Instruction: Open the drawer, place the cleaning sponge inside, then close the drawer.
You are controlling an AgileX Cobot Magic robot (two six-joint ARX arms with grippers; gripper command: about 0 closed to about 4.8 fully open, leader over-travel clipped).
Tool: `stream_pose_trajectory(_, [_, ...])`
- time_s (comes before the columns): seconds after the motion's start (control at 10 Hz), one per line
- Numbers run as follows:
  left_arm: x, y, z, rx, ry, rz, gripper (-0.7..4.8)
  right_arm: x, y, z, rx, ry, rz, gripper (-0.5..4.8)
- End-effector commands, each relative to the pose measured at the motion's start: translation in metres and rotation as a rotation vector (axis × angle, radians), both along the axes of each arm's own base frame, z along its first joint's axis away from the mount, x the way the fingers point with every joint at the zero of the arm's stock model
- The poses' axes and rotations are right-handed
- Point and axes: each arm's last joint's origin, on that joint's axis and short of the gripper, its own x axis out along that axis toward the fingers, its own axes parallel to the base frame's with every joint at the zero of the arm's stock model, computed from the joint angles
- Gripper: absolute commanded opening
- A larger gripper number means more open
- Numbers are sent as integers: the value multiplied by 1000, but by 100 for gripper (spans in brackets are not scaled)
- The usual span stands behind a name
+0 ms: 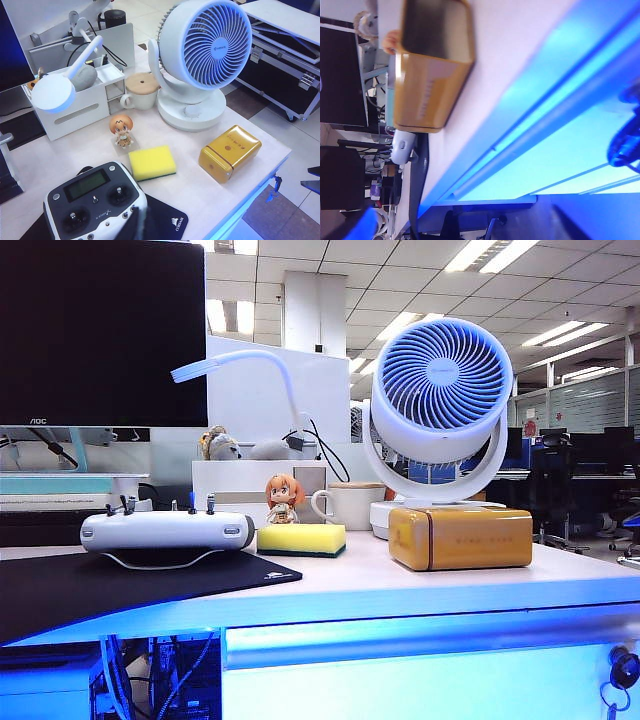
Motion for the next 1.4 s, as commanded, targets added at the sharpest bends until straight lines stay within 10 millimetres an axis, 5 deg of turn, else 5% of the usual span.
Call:
stream_pose_trajectory(0.1, [-1, 0, 3, -6, -19, -5, -6, 6, -3, -4, 3, -77, -30, 479])
stream_pose_trajectory(0.8, [-1, 0, 2, -3, -10, -5, -6, 43, -10, -18, -3, -91, -67, 479])
stream_pose_trajectory(1.4, [0, 0, 1, 1, -1, -5, -6, 54, -5, -21, -23, -139, -35, 479])
